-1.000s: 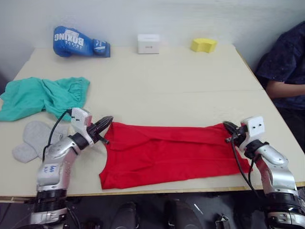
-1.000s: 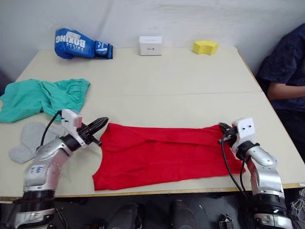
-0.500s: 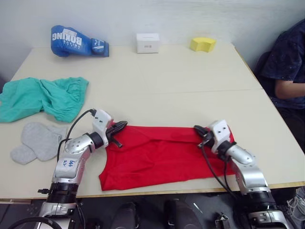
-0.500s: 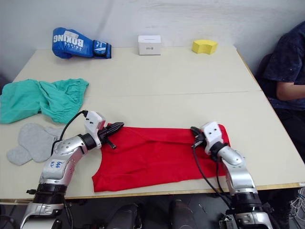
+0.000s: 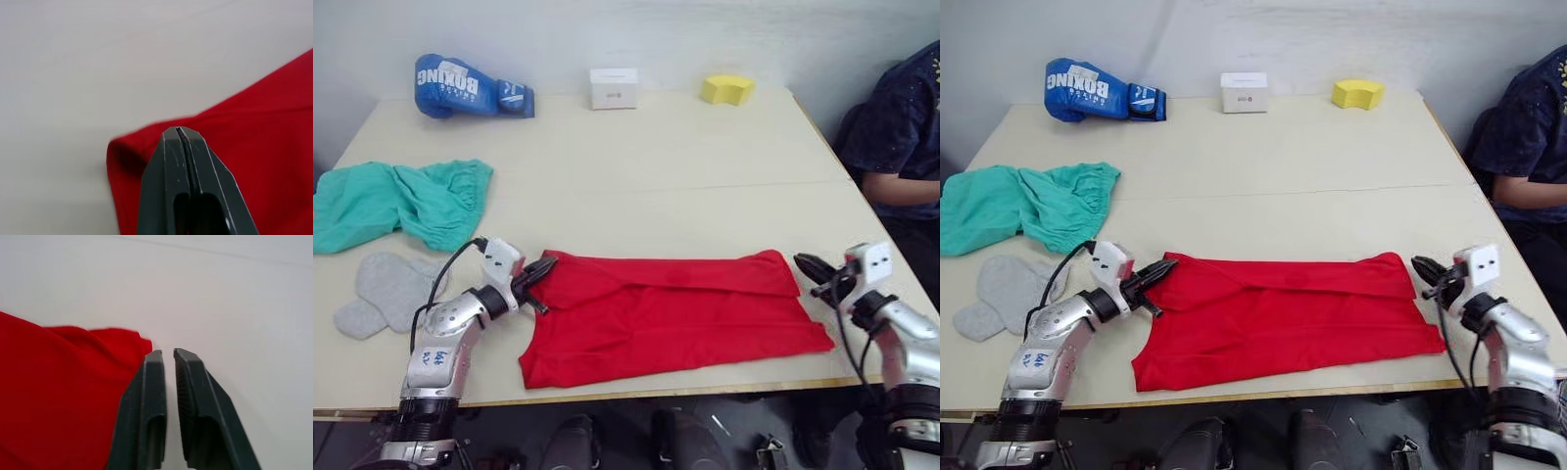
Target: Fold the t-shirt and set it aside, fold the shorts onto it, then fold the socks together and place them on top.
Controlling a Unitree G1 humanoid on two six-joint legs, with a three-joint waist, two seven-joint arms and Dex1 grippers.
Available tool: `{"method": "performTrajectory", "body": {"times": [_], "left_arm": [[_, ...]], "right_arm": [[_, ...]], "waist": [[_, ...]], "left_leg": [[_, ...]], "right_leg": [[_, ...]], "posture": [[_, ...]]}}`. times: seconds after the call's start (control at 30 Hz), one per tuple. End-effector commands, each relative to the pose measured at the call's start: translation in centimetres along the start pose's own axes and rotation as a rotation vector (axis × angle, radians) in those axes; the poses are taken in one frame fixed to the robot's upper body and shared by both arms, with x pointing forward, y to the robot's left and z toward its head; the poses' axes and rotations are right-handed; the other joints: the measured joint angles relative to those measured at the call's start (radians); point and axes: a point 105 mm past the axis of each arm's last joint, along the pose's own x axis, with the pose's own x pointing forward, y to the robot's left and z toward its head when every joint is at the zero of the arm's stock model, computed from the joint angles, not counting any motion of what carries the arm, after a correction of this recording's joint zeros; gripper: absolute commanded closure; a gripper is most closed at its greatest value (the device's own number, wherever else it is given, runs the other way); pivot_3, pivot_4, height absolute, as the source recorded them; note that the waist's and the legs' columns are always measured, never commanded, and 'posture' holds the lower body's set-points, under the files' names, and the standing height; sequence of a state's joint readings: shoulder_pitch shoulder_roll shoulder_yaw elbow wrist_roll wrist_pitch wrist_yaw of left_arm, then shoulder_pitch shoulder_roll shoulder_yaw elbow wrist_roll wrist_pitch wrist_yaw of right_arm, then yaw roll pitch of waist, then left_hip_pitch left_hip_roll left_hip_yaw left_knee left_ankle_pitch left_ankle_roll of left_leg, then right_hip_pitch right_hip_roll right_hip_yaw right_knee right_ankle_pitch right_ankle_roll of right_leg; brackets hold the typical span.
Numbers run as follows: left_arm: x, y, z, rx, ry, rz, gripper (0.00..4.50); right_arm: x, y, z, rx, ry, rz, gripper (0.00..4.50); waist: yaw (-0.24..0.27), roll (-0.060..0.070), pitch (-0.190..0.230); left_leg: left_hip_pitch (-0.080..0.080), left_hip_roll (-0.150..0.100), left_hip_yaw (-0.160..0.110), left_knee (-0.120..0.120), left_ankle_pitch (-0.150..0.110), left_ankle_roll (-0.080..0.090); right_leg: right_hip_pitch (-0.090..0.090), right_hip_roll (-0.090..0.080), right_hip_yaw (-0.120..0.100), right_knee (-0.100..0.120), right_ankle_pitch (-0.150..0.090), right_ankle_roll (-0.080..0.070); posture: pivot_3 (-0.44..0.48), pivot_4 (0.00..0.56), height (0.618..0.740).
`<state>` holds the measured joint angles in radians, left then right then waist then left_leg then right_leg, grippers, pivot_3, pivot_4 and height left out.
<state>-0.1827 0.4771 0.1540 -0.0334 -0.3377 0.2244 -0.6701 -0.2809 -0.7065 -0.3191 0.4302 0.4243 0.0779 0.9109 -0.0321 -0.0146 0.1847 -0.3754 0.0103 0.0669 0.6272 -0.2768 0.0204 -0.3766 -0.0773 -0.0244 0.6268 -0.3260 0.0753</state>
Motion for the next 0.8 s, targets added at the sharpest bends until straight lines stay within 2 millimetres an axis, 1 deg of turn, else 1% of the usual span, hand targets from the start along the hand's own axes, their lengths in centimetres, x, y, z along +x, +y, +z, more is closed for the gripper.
{"method": "performTrajectory", "body": {"times": [0.03,0.07,0.13,0.2,0.23,0.3,0.43,0.5,0.57,0.63,0.7,0.8], "left_arm": [[-2.2,-1.8,2.7,0.090,-0.052,-0.233,3.92],[-2.5,-2.0,2.8,0.106,-0.043,-0.268,3.62],[-3.1,-2.5,3.6,0.124,-0.039,-0.343,2.99],[-3.5,-3.5,4.2,0.111,-0.046,-0.436,2.35],[-3.5,-4.0,4.4,0.115,-0.053,-0.477,2.01],[-3.5,-5.3,4.8,0.139,-0.084,-0.560,1.38],[-3.2,-6.9,4.9,0.139,-0.100,-0.625,0.09],[-3.1,-7.5,5.1,0.130,-0.111,-0.639,0.04],[-2.9,-7.6,5.3,0.130,-0.131,-0.630,0.04],[-2.8,-7.7,5.2,0.137,-0.136,-0.618,0.04],[-2.7,-7.6,5.2,0.164,-0.143,-0.600,0.04],[-2.8,-7.7,5.2,0.173,-0.149,-0.588,0.04]], "right_arm": [[-0.3,0.5,4.1,-0.089,0.044,0.190,2.89],[-0.4,0.4,4.6,-0.102,0.066,0.215,2.55],[-0.5,0.1,4.7,-0.118,0.159,0.286,1.85],[-0.4,0.0,4.2,-0.131,0.268,0.356,1.16],[-0.2,0.0,3.8,-0.149,0.309,0.387,0.79],[0.4,0.1,3.5,-0.169,0.342,0.445,0.11],[1.9,0.0,2.6,-0.214,0.415,0.489,0.06],[2.9,-0.1,2.6,-0.243,0.423,0.487,0.06],[3.8,-0.4,2.8,-0.242,0.437,0.456,0.06],[3.9,-0.5,2.5,-0.245,0.481,0.460,0.06],[4.0,-0.4,2.1,-0.270,0.528,0.482,0.06],[3.4,0.3,1.7,-0.214,0.611,0.567,0.06]], "waist": [[-0.004,0.001,0.001],[-0.004,0.002,0.001],[0.001,0.003,0.002],[0.001,0.003,0.002],[0.001,0.003,0.002],[0.003,0.003,0.002],[0.001,0.006,0.004],[0.000,0.007,0.004],[-0.002,0.007,0.004],[-0.002,0.007,0.004],[0.001,0.007,0.004],[0.002,0.007,0.004]], "left_leg": [[0.000,0.000,0.000,-0.001,0.000,0.000],[0.000,0.000,0.000,-0.001,0.000,-0.001],[0.000,0.000,0.000,-0.001,-0.001,-0.001],[0.000,0.001,0.000,-0.001,-0.001,-0.002],[0.000,0.000,0.000,-0.001,-0.004,-0.005],[0.000,0.000,0.000,-0.001,-0.004,-0.006],[-0.002,0.000,0.000,-0.001,-0.006,-0.004],[-0.005,0.000,0.000,-0.001,-0.005,-0.002],[-0.013,0.001,0.001,0.001,-0.002,-0.007],[-0.018,0.001,0.002,0.004,0.000,-0.008],[-0.018,0.001,0.003,0.004,0.002,-0.008],[-0.018,0.001,0.003,0.005,0.003,-0.007]], "right_leg": [[-0.001,0.000,0.000,0.000,0.000,0.000],[-0.001,0.000,0.000,0.000,0.000,-0.001],[-0.001,0.000,0.000,-0.001,-0.001,-0.002],[-0.001,0.000,0.000,-0.001,-0.001,-0.003],[-0.001,0.000,0.000,-0.002,-0.002,-0.003],[-0.001,-0.001,0.000,-0.003,-0.002,-0.003],[-0.001,-0.001,0.000,-0.006,-0.002,-0.003],[-0.004,0.000,-0.001,-0.006,-0.002,-0.003],[-0.012,0.000,-0.001,-0.003,-0.002,-0.003],[-0.018,0.001,-0.001,-0.001,-0.002,-0.003],[-0.018,0.001,-0.001,0.000,-0.002,-0.003],[-0.017,0.001,-0.001,0.001,-0.001,-0.002]], "posture": [[0.000,0.150,0.740],[0.000,0.150,0.740],[0.000,0.150,0.740],[0.000,0.150,0.740],[0.000,0.150,0.740],[0.000,0.150,0.740],[0.000,0.150,0.740],[0.000,0.150,0.740],[0.000,0.150,0.740],[0.000,0.150,0.740],[0.000,0.150,0.740],[0.000,0.150,0.740]]}}
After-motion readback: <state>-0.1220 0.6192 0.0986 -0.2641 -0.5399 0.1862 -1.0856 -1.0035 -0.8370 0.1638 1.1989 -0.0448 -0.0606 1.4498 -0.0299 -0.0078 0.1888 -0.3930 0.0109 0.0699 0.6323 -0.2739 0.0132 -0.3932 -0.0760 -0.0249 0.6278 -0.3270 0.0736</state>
